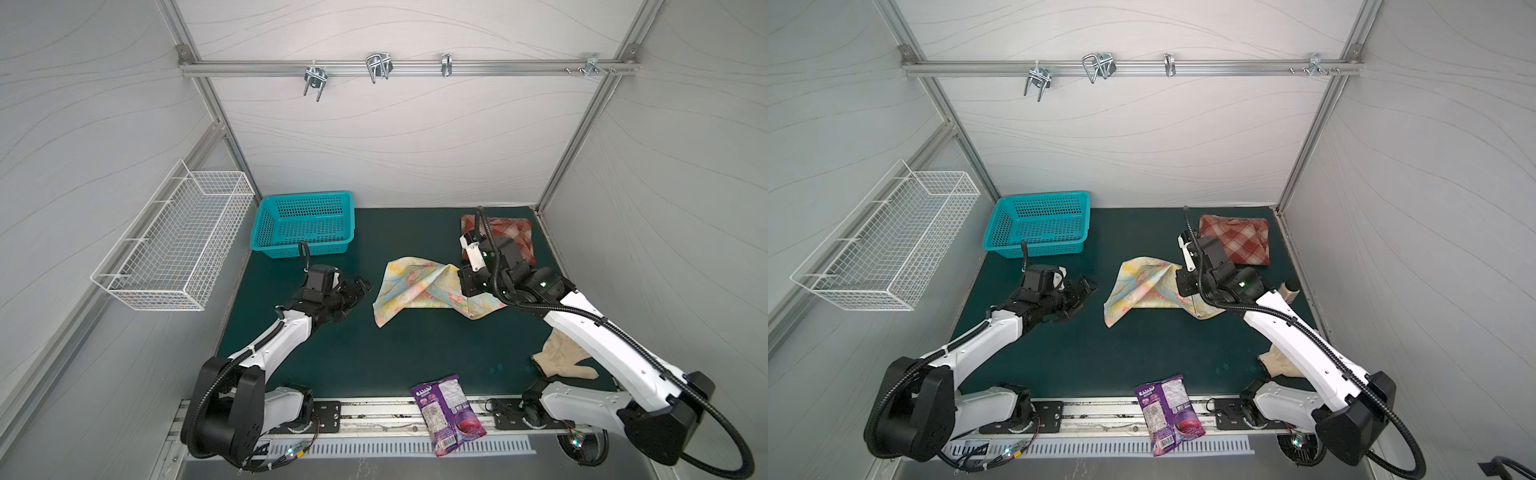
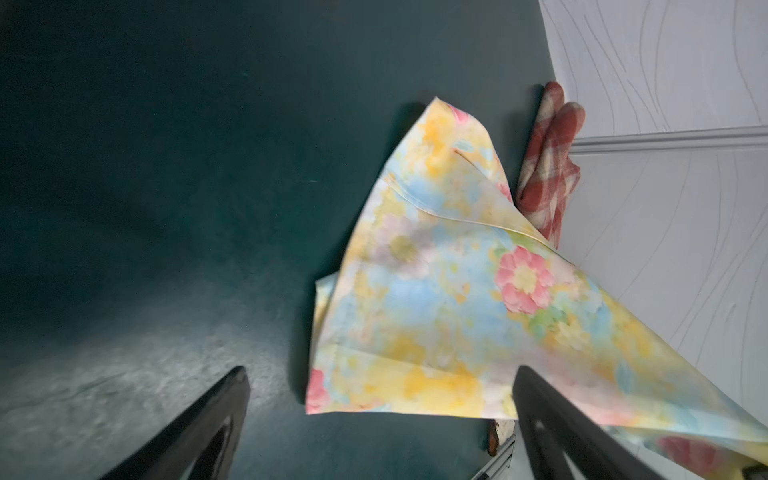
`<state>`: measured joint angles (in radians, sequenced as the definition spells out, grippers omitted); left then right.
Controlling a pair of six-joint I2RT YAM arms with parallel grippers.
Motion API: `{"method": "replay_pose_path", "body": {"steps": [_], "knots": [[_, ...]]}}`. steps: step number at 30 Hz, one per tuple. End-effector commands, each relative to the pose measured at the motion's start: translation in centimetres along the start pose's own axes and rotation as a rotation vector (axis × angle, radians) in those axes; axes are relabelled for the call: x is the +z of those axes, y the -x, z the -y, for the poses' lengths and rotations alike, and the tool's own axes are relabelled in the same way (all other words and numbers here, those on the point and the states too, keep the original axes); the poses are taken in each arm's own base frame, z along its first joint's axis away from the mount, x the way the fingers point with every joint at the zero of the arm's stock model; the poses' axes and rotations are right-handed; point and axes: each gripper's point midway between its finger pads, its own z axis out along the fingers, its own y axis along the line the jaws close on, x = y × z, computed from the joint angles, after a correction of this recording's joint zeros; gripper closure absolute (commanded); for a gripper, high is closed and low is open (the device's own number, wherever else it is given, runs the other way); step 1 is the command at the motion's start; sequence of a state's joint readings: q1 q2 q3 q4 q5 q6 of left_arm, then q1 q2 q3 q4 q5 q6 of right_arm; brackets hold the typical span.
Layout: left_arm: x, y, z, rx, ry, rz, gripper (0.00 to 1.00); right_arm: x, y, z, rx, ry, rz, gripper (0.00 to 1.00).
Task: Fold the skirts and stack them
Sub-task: 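Grasp the floral skirt's near corner with the right gripper and lift it, then reach the left gripper to the skirt's other corner and grasp it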
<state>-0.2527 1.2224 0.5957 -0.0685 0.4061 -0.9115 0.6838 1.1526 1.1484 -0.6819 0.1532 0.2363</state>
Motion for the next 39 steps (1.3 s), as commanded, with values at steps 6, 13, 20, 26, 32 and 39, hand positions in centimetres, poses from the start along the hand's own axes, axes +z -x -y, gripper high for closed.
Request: {"method": "replay_pose_path", "body": {"steps": [6, 13, 20, 26, 32, 39], "knots": [[-0.1, -2.0, 2.2, -0.05, -0.073, 0.066, 0.01, 1.6, -1.2, 0.3, 0.014, 0.014, -0.037, 1.0], [-0.7, -3.6, 1.4, -0.131, -0.074, 0.107, 0.01, 3.0, -2.9, 0.3, 0.033, 0.024, -0.073, 1.0], [-0.5, -4.9, 2.7, -0.23, -0.136, 0.121, 0.01, 3.2, -3.6, 0.4, 0.037, 0.025, -0.073, 1.0], [1.5, -7.0, 3.9, -0.334, -0.175, 0.067, 0.01, 3.0, -3.5, 0.3, 0.043, 0.033, -0.065, 1.0], [2.5, -7.8, 3.0, -0.422, -0.187, 0.113, 0.02, 2.9, -3.7, 0.3, 0.044, 0.037, -0.059, 1.0], [3.1, -7.0, 1.7, -0.513, -0.202, 0.178, 0.07, 3.0, -4.0, 0.4, 0.047, 0.034, -0.063, 1.0]]}}
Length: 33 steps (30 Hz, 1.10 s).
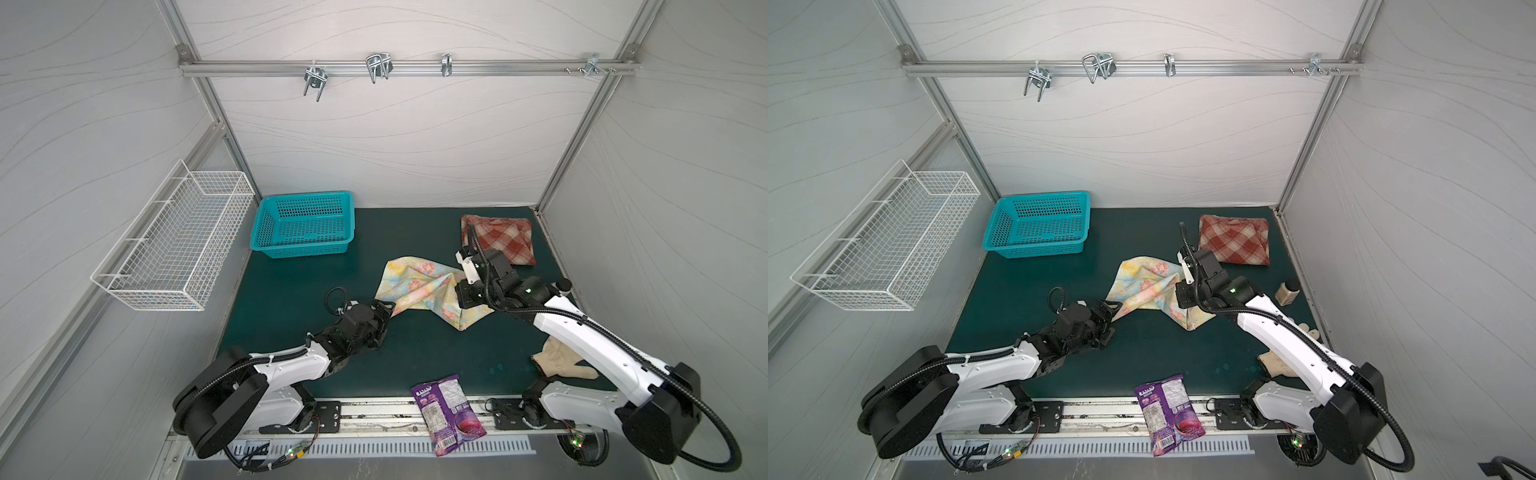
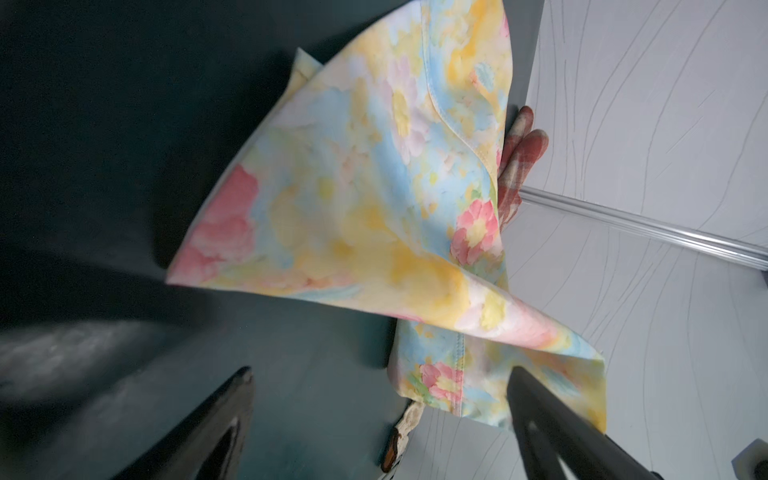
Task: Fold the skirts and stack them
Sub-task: 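Reach the left gripper to the skirt's other corner and grasp it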
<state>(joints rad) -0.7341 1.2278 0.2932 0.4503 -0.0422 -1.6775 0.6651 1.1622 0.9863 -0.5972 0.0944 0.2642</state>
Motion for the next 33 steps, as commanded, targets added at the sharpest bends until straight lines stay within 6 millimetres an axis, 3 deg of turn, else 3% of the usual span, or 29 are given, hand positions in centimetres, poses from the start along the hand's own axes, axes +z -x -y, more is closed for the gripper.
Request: {"method": "replay_pose_path", "body": {"steps": [1, 12, 17, 21, 25, 29, 32, 33], "knots": [[0.0, 1.4, 1.3, -0.094, -0.092, 0.078, 0.09, -0.4, 0.5, -0.1, 0.008, 0.014, 0.032, 1.0], [1.6, 2.1, -0.1, -0.158, -0.09, 0.115, 0.23, -0.8, 0.5, -0.1, 0.01, 0.014, 0.035, 1.0], [3.1, 1.9, -0.5, -0.194, -0.121, 0.098, 0.36, -0.9, 0.3, 0.0, 0.012, 0.012, 0.035, 1.0], [4.0, 2.0, -1.1, -0.221, -0.157, 0.094, 0.49, -1.0, 0.3, 0.0, 0.011, 0.011, 0.037, 1.0], [4.5, 2.2, -2.0, -0.255, -0.194, 0.083, 0.7, -1.0, 0.2, 0.0, 0.012, 0.012, 0.035, 1.0], [5.7, 2.2, -3.9, -0.292, -0.155, 0.054, 0.85, -0.9, 0.0, 0.1, 0.011, 0.012, 0.031, 1.0], [5.9, 2.4, -3.3, -0.241, -0.167, 0.05, 0.92, -0.9, -0.2, 0.2, 0.011, 0.007, 0.029, 1.0], [5.9, 2.4, -3.1, -0.235, -0.172, 0.048, 1.0, -0.9, -0.2, 0.2, 0.011, 0.007, 0.031, 1.0]]}}
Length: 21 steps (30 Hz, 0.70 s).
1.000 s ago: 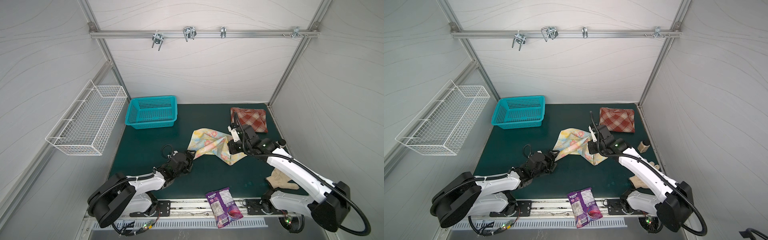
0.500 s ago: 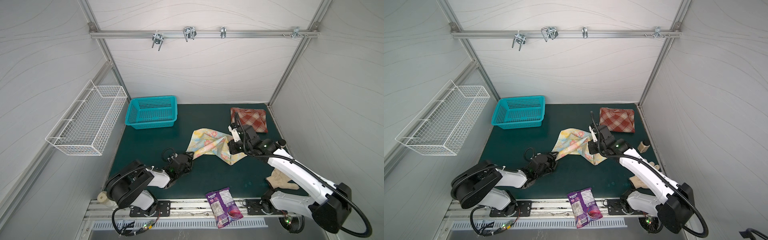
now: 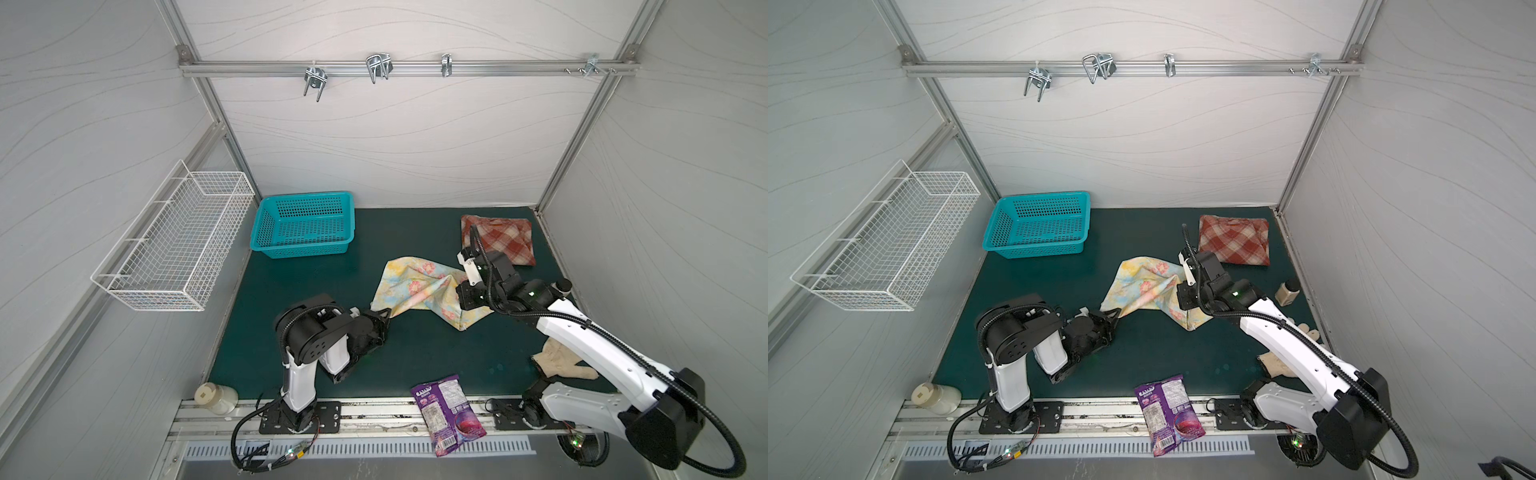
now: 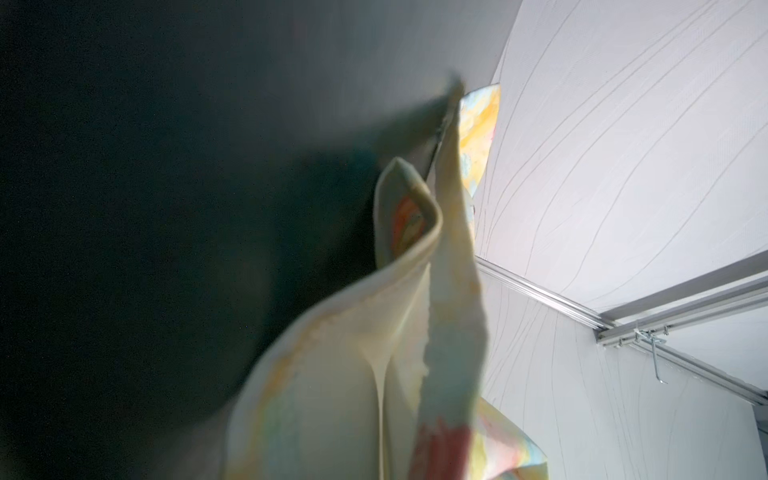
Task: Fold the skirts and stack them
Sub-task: 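Reach the left gripper to the skirt's other corner and grasp it, then lift the floral skirt high with both grippers, holding two corners apart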
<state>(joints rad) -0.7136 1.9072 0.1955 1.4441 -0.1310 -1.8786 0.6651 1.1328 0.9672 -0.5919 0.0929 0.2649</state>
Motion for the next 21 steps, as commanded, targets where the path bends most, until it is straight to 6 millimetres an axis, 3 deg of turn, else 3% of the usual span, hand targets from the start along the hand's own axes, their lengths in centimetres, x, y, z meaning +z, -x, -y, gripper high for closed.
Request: {"method": "replay_pose_path", "body": {"steps": [1, 7, 11, 13, 17, 21], "knots": [[1.0, 0.5, -1.2, 0.002, 0.053, -0.013, 1.0, -0.6, 0.1, 0.2, 0.009, -0.002, 0.017, 1.0], [1.2, 0.7, 0.6, 0.089, 0.122, -0.065, 1.0, -0.8, 0.5, 0.1, 0.007, 0.0, 0.023, 1.0], [0.5, 0.1, 3.5, 0.239, 0.201, -0.076, 1.0, -1.0, 0.8, 0.0, 0.005, 0.003, 0.029, 1.0], [-0.6, 0.1, 5.9, 0.385, 0.275, -0.051, 1.0, -1.2, 1.1, -0.1, 0.0, 0.004, 0.035, 1.0], [-2.8, -0.3, 12.4, 0.629, 0.297, -0.04, 1.0, -1.7, 1.7, -0.8, -0.03, 0.037, 0.047, 1.0], [-4.3, -0.6, 18.4, 0.788, 0.286, -0.06, 1.0, -3.1, 3.2, -3.1, -0.08, 0.155, 0.081, 1.0]]}}
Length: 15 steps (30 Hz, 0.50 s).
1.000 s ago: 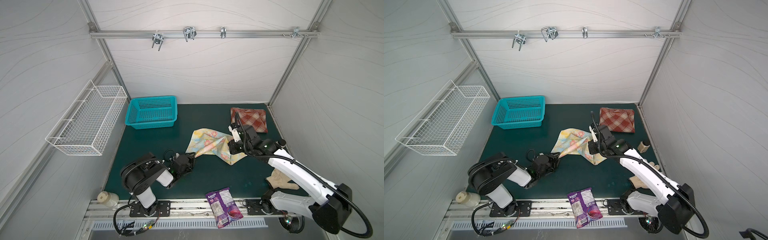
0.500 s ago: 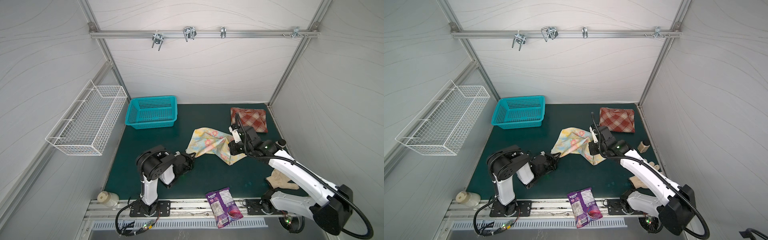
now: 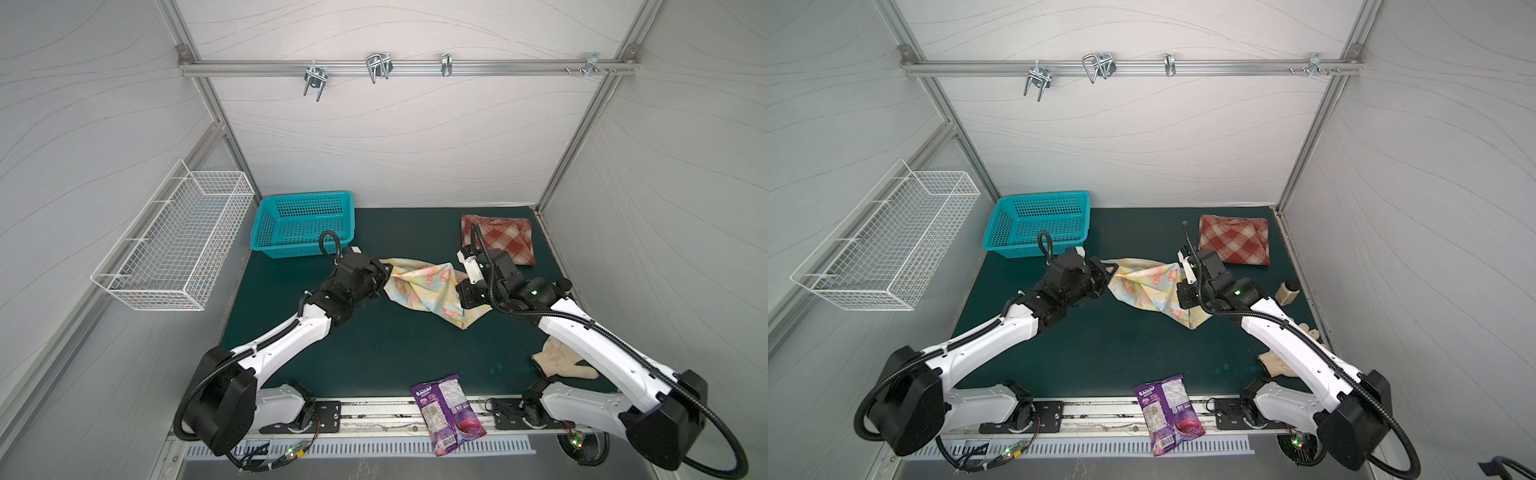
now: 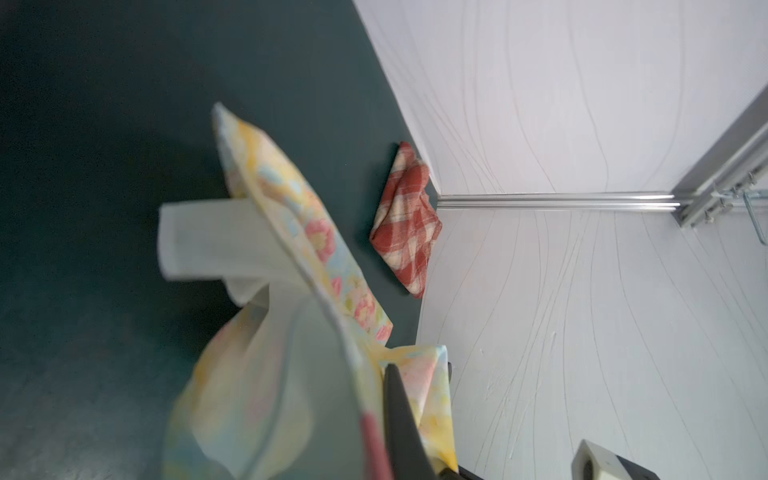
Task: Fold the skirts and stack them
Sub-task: 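Lift the floral skirt high with both grippers, holding two corners apart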
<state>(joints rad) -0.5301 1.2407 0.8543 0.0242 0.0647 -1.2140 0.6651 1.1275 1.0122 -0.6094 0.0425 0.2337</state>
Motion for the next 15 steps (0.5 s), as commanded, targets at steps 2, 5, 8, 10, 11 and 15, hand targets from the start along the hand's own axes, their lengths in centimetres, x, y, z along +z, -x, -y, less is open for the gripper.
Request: {"method": "replay_pose_path", "body": {"steps": [2, 5, 8, 10, 11, 15], "knots": [[-2.8, 0.9, 0.0, 0.265, 0.172, -0.076, 1.0, -3.2, 3.1, -3.2, -0.072, 0.159, 0.088, 1.0], [-4.5, 2.1, 3.3, 0.33, 0.122, -0.065, 1.0, -5.9, 4.6, -5.3, -0.101, 0.262, 0.138, 1.0], [-6.7, 3.5, 6.6, 0.376, 0.077, -0.05, 1.0, -9.4, 6.0, -7.0, -0.126, 0.341, 0.198, 1.0], [-8.5, 4.5, 8.7, 0.407, 0.055, -0.037, 1.0, -11.7, 6.7, -8.2, -0.152, 0.405, 0.229, 1.0], [-9.4, 4.9, 9.8, 0.418, 0.039, -0.025, 1.0, -12.7, 6.9, -8.9, -0.167, 0.441, 0.24, 1.0], [-12.9, 6.7, 14.1, 0.467, -0.015, 0.008, 1.0, -16.3, 8.2, -10.4, -0.198, 0.518, 0.276, 1.0]]}}
